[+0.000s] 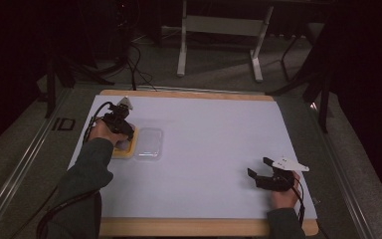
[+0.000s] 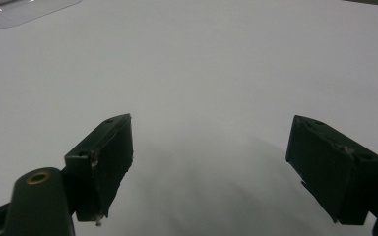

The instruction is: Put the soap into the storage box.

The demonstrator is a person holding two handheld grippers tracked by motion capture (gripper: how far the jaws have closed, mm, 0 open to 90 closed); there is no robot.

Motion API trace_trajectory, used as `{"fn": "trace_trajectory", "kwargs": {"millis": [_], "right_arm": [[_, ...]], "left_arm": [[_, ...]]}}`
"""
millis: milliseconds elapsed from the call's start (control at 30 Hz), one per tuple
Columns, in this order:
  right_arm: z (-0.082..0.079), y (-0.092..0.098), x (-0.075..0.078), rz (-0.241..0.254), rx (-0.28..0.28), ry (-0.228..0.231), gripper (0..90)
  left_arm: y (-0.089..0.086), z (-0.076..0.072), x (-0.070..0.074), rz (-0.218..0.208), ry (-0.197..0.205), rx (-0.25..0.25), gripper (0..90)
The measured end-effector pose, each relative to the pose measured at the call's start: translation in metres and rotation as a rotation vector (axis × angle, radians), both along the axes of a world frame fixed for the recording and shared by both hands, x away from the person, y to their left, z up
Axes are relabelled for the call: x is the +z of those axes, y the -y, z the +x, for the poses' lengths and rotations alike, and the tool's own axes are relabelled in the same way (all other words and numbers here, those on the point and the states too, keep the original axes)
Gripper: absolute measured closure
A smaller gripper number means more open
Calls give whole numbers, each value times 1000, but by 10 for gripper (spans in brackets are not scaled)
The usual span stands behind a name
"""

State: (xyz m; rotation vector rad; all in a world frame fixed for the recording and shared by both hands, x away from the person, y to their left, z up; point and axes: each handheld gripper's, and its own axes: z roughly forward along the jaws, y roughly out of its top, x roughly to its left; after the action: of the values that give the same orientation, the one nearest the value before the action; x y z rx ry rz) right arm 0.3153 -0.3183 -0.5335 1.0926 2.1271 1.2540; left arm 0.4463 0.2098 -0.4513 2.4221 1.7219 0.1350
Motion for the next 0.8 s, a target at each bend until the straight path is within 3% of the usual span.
{"fn": "trace_trajectory", "kwargs": {"millis": [433,667,800], "right_arm": [[0,0,0,0,0,0,175],[0,0,0,-2,0,-1,175],[0,0,0,-1,0,-2,175]], "left_arm": [[-7,2,-13,-4,-24,51,496],[-7,6,-22,41,-56,65,496],[-8,8,-26,27,-71,80,496]]}}
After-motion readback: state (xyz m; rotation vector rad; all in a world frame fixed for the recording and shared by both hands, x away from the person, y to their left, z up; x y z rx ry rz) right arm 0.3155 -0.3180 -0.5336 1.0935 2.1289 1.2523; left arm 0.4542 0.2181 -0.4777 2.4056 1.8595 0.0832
